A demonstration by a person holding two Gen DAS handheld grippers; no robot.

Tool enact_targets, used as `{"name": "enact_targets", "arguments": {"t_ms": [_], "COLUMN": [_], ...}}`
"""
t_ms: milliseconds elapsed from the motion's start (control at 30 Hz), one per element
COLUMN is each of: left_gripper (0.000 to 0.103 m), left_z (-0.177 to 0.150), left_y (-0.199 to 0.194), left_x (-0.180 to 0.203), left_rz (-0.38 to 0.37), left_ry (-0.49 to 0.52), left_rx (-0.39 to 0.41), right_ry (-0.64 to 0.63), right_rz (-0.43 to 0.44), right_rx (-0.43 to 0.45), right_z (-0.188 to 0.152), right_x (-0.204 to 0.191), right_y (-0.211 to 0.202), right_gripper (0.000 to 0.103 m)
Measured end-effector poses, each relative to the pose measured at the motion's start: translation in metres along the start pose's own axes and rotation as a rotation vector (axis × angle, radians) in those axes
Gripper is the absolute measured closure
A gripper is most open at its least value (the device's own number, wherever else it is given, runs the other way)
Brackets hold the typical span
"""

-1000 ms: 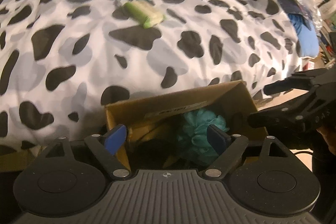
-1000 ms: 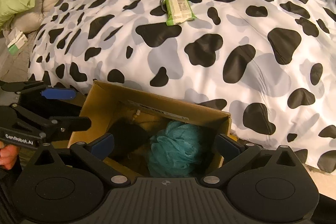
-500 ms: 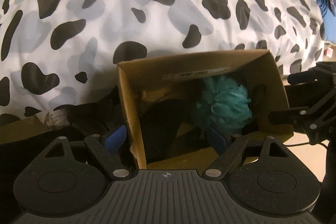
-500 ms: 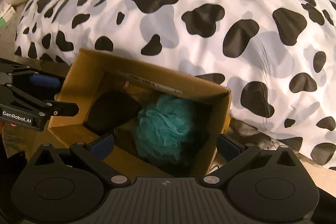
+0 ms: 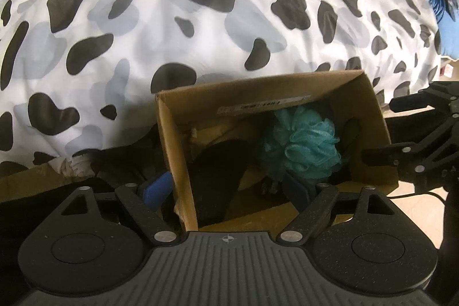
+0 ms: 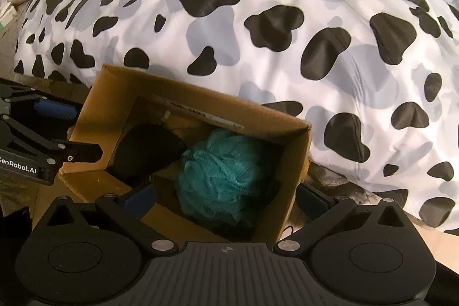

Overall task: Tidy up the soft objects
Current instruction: 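Move both grippers back toward the green soap bar and blue packet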

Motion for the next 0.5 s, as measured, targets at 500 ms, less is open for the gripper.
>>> {"name": "enact_targets", "arguments": {"t_ms": [500], "left_gripper": [0.019], "left_z": [0.024], "left_y": [-0.034], "left_x": [0.004], "left_rz": [0.053], "left_ry": [0.005], "left_rx": [0.231], "right_ry": [-0.004], "right_rz": [-0.075], "right_rx": [0.191], "right_z": [0.023], "right_x": [0.007], "right_y": [-0.019], "right_gripper": [0.0]}}
Point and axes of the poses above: each gripper's, at about its wrist camera, not at the fingertips, and y roughly the way its jaws point, x to its right, z to its top, the point moved 3 cm from there along y, roughly the way its jaws point, and after that the axes turned 13 degrees about y, right-handed, at the moved point
